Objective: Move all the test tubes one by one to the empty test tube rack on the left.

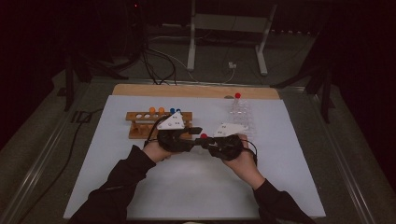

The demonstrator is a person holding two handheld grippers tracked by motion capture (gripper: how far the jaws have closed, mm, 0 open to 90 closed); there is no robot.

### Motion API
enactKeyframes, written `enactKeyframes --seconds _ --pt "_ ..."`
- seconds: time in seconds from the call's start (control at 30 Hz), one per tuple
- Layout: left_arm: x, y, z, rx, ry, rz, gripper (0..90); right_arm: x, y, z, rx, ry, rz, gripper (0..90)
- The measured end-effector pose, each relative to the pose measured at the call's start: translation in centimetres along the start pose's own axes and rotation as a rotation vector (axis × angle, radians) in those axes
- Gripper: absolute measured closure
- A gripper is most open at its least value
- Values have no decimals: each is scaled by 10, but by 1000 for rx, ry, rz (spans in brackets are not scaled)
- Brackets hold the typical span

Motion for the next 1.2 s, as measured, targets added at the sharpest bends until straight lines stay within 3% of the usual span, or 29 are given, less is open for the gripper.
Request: enactKeyframes --seconds 0.2,0.4,0.63,0.93,1.2 --pt "-5 1 0 -8 -12 -14 696 0 -1 0 1 0 4 742" --pt "-4 0 2 -27 -8 -4 712 1 1 0 -6 -1 13 731" --pt "7 -5 9 -33 6 28 714 4 2 2 -13 31 -13 537" --pt "39 -21 21 -48 27 107 715 10 6 8 -52 80 -40 147" --pt "71 -38 30 -56 39 196 715 13 7 10 -56 111 -41 0"
Point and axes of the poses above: each handheld gripper's, and its own axes: x roughly backward along the jaws, z roughly out of its top, y roughly to its right, the point moved 3 cm from there along -x, roughly forward along the jaws, and after that the axes turned 10 degrees about y, right-handed, at the moved point
